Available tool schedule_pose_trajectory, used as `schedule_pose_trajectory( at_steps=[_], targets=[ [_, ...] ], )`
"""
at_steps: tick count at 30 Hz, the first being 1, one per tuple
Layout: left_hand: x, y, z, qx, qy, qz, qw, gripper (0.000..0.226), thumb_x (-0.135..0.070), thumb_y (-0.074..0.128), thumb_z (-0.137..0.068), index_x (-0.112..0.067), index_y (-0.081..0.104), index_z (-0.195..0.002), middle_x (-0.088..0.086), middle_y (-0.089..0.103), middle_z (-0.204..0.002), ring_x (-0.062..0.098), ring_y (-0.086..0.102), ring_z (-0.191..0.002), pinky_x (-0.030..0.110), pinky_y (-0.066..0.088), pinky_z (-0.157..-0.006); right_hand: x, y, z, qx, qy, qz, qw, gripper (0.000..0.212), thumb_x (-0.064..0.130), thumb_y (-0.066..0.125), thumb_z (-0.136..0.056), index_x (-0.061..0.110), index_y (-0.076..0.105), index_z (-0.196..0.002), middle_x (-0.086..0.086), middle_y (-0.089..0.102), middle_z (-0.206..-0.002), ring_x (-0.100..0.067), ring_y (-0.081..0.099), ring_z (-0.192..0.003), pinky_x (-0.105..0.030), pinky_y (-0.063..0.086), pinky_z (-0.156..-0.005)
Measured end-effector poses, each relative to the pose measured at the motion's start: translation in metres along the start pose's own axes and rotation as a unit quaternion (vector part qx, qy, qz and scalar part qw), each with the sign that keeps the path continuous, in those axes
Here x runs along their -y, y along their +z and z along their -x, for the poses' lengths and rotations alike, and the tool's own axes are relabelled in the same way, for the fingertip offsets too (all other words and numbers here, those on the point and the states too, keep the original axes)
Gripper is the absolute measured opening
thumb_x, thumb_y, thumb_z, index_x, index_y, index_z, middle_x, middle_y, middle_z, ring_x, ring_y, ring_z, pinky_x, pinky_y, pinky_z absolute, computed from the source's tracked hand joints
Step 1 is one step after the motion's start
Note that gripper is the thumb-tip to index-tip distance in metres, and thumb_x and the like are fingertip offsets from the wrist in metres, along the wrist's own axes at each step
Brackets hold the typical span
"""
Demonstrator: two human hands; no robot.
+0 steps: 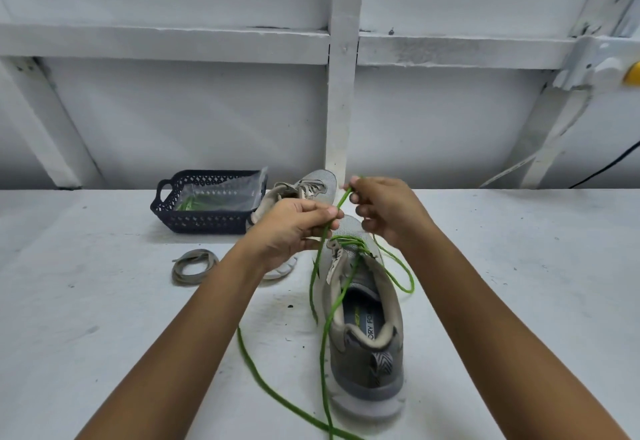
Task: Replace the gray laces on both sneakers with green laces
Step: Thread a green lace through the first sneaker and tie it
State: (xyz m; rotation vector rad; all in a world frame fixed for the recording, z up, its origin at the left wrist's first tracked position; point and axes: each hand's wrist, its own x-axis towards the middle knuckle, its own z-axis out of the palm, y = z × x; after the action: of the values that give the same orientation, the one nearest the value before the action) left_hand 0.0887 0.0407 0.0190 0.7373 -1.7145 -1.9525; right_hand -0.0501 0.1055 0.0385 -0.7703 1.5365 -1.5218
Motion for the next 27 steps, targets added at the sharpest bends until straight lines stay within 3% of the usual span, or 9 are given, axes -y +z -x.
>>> schedule_pose_trajectory(
  at_steps=[4,8,12,17,19,21,24,27],
  targets=[
    [0.009,-0.006,0.004,0.009,-0.011,-0.03,0.999,0.014,-0.011,0.055,-0.091,-0.006,0.068,-0.091,-0.007,0.065,-0.062,0.003,0.056,-0.056,0.015,0.045,-0.056,0.011,-0.01,-0.018,-0.072,-0.01,-0.127,0.989,0.027,0.013,0.043,-0.099,0.01,0.052,-0.074,0.003,0.059,-0.047,-0.004,0.056,-0.039,-0.014,0.043,-0.039],
    [0.014,-0.015,0.008,0.017,-0.027,-0.044,0.999,0.015,-0.009,0.054,-0.091,-0.006,0.069,-0.09,-0.005,0.066,-0.063,0.003,0.057,-0.055,0.014,0.044,-0.055,0.012,-0.023,-0.039,-0.125,-0.037,-0.214,0.968,0.026,0.007,0.04,-0.099,0.005,0.049,-0.075,-0.012,0.058,-0.069,-0.015,0.064,-0.052,-0.02,0.054,-0.048],
    [0.018,-0.024,0.013,0.038,-0.058,-0.073,0.995,0.014,-0.007,0.055,-0.09,-0.008,0.069,-0.093,-0.004,0.068,-0.067,0.003,0.058,-0.056,0.016,0.045,-0.058,0.007,-0.035,-0.053,-0.149,-0.065,-0.237,0.958,0.027,0.008,0.039,-0.1,0.002,0.048,-0.076,-0.016,0.058,-0.077,-0.022,0.064,-0.069,-0.024,0.057,-0.056],
    [0.02,-0.03,0.014,0.032,-0.077,-0.07,0.994,0.015,-0.004,0.055,-0.089,-0.01,0.068,-0.092,0.0,0.073,-0.077,0.004,0.064,-0.061,0.016,0.047,-0.06,-0.003,-0.038,-0.055,-0.156,-0.046,-0.221,0.962,0.023,0.007,0.04,-0.099,0.003,0.05,-0.079,-0.015,0.059,-0.076,-0.018,0.066,-0.061,-0.024,0.057,-0.055],
    [0.022,-0.029,0.01,0.001,-0.074,-0.053,0.996,0.013,-0.005,0.056,-0.09,-0.01,0.067,-0.091,-0.001,0.074,-0.078,0.004,0.066,-0.064,0.017,0.046,-0.06,-0.008,-0.035,-0.05,-0.124,0.006,-0.137,0.983,0.019,0.007,0.04,-0.098,0.004,0.051,-0.083,-0.013,0.059,-0.073,-0.015,0.064,-0.049,-0.022,0.054,-0.047],
    [0.028,-0.025,0.003,-0.059,-0.059,-0.041,0.996,0.01,-0.007,0.059,-0.088,-0.012,0.068,-0.088,-0.003,0.073,-0.08,0.006,0.064,-0.068,0.019,0.044,-0.061,-0.017,-0.031,-0.041,-0.065,0.062,0.039,0.995,0.013,0.009,0.044,-0.097,0.001,0.054,-0.094,-0.013,0.061,-0.072,-0.017,0.06,-0.05,-0.021,0.05,-0.046],
    [0.042,-0.017,-0.008,-0.16,-0.028,-0.076,0.984,0.009,-0.008,0.066,-0.085,-0.016,0.07,-0.085,-0.003,0.067,-0.081,0.006,0.051,-0.066,0.017,0.039,-0.056,-0.038,-0.027,-0.031,0.03,0.056,0.316,0.947,0.014,0.009,0.054,-0.091,0.001,0.066,-0.09,-0.01,0.06,-0.069,-0.018,0.052,-0.055,-0.021,0.043,-0.051],
    [0.055,-0.005,-0.017,-0.203,0.015,-0.087,0.975,0.016,-0.001,0.066,-0.083,-0.003,0.07,-0.099,-0.002,0.063,-0.073,-0.004,0.053,-0.052,0.007,0.036,-0.046,-0.049,-0.02,-0.026,0.072,-0.007,0.458,0.886,0.013,0.015,0.063,-0.086,0.009,0.071,-0.078,-0.005,0.057,-0.066,-0.01,0.047,-0.055,-0.02,0.038,-0.053]
  ],
)
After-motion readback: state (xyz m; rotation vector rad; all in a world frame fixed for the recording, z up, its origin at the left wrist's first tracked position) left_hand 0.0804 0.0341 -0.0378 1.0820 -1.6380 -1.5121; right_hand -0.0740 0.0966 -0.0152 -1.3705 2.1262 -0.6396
